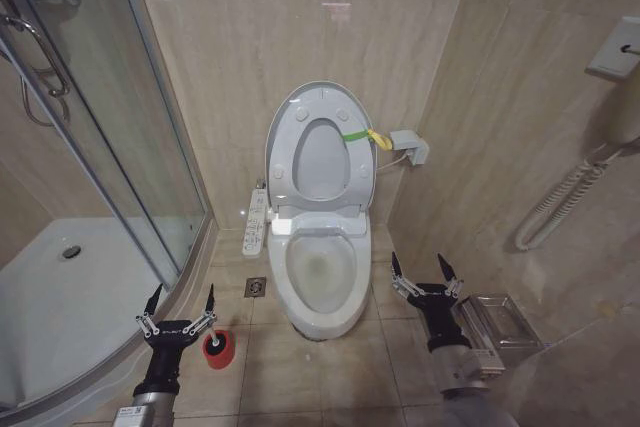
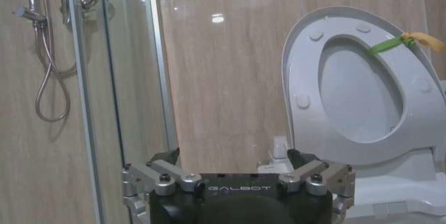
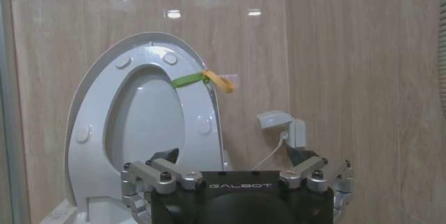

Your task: Open the toilet lid, clean the toilet bowl with a toilet brush, close the toilet lid, and flush.

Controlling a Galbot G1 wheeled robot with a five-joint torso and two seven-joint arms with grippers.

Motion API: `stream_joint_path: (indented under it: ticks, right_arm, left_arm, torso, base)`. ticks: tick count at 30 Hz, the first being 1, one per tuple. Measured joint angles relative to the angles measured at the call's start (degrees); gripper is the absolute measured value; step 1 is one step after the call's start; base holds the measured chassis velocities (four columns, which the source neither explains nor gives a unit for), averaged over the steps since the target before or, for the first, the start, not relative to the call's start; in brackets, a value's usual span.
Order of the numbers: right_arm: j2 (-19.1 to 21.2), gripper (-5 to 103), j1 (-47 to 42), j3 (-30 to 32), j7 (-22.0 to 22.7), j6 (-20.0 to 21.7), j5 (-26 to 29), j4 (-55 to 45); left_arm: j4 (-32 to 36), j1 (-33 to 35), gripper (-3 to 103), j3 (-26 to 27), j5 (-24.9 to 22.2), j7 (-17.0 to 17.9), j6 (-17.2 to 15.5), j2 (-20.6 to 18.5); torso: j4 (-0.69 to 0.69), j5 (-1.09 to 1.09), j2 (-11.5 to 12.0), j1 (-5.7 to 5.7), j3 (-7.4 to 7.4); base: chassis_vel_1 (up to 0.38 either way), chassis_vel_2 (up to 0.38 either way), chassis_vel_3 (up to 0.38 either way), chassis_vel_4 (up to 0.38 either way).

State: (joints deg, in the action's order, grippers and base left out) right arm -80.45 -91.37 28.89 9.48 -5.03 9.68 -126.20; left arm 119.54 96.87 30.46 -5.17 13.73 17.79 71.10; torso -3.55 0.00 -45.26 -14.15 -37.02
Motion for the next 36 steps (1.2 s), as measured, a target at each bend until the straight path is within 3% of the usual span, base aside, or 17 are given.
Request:
stream_joint_path:
  ticks: [36]
  right_arm:
    - [0.0, 100, 0.0, 0.0, 0.0, 0.0, 0.0, 0.0]
  left_arm:
    - [0.0, 0.0, 100, 0.0, 0.0, 0.0, 0.0, 0.0]
  torso:
    - [0.0, 0.0, 0.0, 0.0, 0.0]
  base:
    - [0.0, 0.0, 0.0, 0.0]
